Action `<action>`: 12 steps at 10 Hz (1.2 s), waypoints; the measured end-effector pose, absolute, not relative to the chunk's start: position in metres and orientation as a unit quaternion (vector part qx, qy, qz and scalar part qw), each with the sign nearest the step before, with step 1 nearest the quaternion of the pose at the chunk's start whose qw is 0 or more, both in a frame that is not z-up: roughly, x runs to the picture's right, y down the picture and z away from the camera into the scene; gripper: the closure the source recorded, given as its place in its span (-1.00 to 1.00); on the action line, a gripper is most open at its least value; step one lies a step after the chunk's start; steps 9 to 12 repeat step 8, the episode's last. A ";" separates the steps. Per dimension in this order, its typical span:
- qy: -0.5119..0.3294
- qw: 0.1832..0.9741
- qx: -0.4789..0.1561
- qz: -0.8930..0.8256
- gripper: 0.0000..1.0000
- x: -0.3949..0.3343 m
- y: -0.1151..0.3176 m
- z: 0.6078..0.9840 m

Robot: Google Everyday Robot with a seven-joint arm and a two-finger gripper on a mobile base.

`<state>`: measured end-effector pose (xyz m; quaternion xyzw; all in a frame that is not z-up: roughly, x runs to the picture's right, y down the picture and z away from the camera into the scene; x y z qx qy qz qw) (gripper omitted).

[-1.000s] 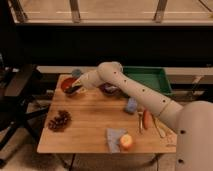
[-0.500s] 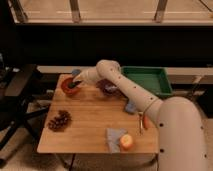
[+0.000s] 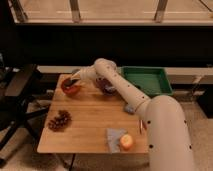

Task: Place eraser in red bowl

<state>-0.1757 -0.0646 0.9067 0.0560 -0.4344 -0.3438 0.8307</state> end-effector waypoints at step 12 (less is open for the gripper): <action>-0.426 0.837 0.074 -0.336 -0.60 -0.178 -0.077 0.911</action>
